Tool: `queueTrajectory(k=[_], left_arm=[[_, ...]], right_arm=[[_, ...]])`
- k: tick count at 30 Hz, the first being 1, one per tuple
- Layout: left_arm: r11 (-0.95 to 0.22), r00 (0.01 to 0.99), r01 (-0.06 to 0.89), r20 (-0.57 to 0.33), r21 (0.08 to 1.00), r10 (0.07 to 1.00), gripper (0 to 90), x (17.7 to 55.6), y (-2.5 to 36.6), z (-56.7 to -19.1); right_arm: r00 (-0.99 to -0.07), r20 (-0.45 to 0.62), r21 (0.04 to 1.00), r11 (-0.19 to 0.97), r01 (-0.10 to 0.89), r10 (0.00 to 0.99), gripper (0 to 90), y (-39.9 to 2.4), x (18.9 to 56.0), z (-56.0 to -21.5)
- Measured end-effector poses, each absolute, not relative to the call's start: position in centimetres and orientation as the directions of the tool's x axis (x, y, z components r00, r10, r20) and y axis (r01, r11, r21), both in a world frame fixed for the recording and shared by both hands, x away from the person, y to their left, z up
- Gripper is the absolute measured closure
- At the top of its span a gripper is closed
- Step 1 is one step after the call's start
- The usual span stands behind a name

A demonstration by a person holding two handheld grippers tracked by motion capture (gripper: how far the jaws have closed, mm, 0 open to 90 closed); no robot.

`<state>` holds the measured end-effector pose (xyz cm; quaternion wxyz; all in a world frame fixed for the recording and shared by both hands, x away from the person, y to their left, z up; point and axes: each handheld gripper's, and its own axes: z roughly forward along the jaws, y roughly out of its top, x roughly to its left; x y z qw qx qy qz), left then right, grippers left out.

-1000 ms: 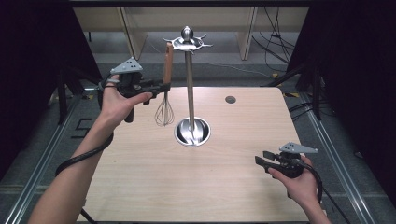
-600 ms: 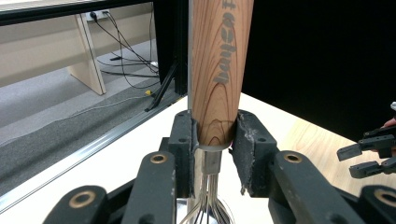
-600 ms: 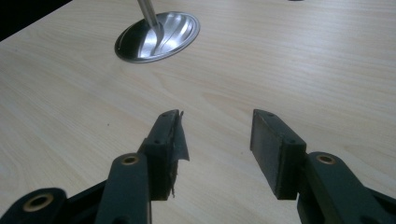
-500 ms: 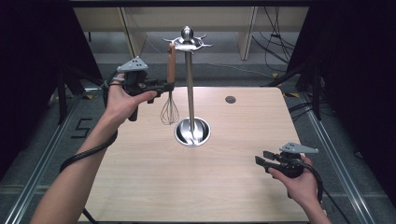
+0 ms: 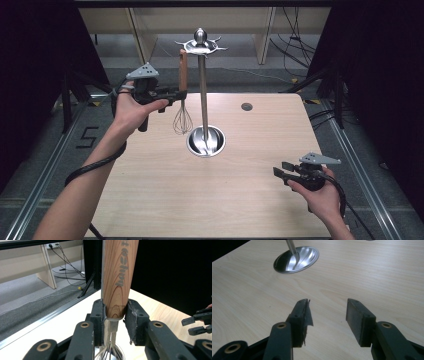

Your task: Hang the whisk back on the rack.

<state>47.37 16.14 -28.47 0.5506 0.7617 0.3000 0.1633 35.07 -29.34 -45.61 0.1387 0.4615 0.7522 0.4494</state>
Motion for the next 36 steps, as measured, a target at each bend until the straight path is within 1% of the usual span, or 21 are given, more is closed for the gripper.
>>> queueTrajectory(k=[3,4,5,8,10,13,15,16,21,22,25,30,31,33,36], left_arm=[[-0.217,0.761,0.275,-0.074,0.937,0.645,68.0,47.2,16.2,-28.5],[-0.213,0.761,0.275,-0.077,0.937,0.644,67.4,47.2,16.2,-28.5],[-0.213,0.758,0.276,-0.076,0.937,0.648,66.3,47.1,16.3,-28.5],[-0.226,0.751,0.276,-0.062,0.934,0.658,61.5,46.9,16.5,-28.7],[-0.224,0.74,0.271,-0.054,0.936,0.67,58.2,46.6,16.8,-28.8],[-0.213,0.732,0.27,-0.057,0.939,0.679,52.3,46.0,17.4,-29.0],[-0.219,0.728,0.275,-0.054,0.936,0.683,47.4,45.5,17.8,-29.2],[-0.225,0.728,0.275,-0.049,0.935,0.684,45.3,45.2,17.9,-29.4],[-0.246,0.707,0.279,-0.025,0.928,0.707,37.1,43.5,18.6,-30.6],[-0.251,0.702,0.281,-0.02,0.926,0.712,36.7,43.2,18.7,-30.9],[-0.252,0.696,0.286,-0.02,0.925,0.717,36.1,42.1,19.2,-31.9],[-0.244,0.69,0.285,-0.022,0.927,0.723,35.0,40.4,19.8,-33.1],[-0.218,0.678,0.276,-0.029,0.936,0.734,35.0,40.1,20.0,-33.4],[-0.163,0.647,0.271,-0.055,0.949,0.76,35.2,39.3,20.2,-34.2],[-0.161,0.634,0.279,-0.055,0.947,0.771,34.4,38.5,20.4,-35.6]], right_arm=[[-0.537,0.209,0.805,0.168,0.569,0.817,53.4,-29.4,35.1,-45.6],[-0.532,0.226,0.794,0.162,0.586,0.816,53.3,-29.3,35.0,-45.5],[-0.534,0.23,0.801,0.153,0.578,0.814,53.3,-29.3,35.0,-45.6],[-0.536,0.208,0.801,0.173,0.574,0.818,53.3,-29.4,35.1,-45.6],[-0.529,0.227,0.793,0.16,0.588,0.818,53.3,-29.3,34.9,-45.5],[-0.532,0.216,0.801,0.164,0.576,0.818,53.3,-29.4,35.0,-45.5],[-0.524,0.224,0.793,0.159,0.589,0.822,53.3,-29.3,34.9,-45.5],[-0.538,0.208,0.801,0.175,0.573,0.817,53.3,-29.4,35.1,-45.6],[-0.542,0.207,0.808,0.17,0.565,0.815,53.2,-29.4,35.1,-45.6],[-0.529,0.221,0.794,0.164,0.585,0.819,53.2,-29.3,34.9,-45.5],[-0.525,0.224,0.79,0.162,0.591,0.821,53.1,-29.3,34.9,-45.4],[-0.532,0.221,0.803,0.157,0.575,0.817,53.1,-29.2,35.0,-45.6],[-0.528,0.232,0.798,0.15,0.583,0.817,53.0,-29.2,34.9,-45.5],[-0.523,0.218,0.789,0.167,0.592,0.824,52.9,-29.3,34.8,-45.3],[-0.531,0.215,0.799,0.165,0.578,0.82,52.9,-29.3,35.0,-45.5]])
